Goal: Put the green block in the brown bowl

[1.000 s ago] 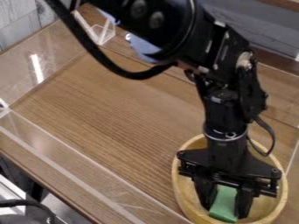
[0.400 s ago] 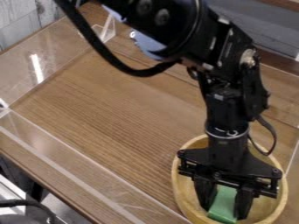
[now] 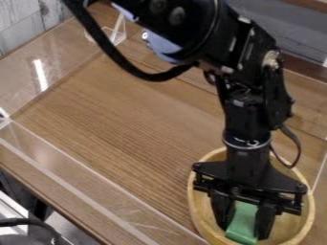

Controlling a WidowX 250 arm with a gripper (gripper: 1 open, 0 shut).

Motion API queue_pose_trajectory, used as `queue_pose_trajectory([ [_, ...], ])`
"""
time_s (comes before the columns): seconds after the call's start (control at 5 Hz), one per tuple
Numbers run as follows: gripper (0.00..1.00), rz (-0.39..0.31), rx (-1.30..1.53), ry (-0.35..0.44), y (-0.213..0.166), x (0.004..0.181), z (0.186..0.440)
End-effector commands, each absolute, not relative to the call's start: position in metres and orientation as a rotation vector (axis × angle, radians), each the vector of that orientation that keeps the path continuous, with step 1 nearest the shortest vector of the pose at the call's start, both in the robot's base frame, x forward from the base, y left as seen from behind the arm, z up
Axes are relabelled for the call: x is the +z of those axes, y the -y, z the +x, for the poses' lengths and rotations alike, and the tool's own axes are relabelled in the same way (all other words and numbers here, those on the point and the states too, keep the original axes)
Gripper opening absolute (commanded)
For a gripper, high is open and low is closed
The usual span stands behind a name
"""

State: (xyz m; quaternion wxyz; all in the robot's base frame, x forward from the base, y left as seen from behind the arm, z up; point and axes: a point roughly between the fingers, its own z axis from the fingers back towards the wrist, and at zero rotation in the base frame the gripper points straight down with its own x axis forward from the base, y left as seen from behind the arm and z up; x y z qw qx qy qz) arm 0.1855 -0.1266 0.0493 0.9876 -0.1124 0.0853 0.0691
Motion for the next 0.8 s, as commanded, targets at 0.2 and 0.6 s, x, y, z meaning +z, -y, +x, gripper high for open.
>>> queue_pose_trajectory([
  [0.2, 0.00, -0.256, 0.143, -0.124, 0.1269, 0.0659, 0.1963],
  [0.6, 0.00, -0.259, 0.150, -0.126, 0.1236, 0.0680, 0.1966],
])
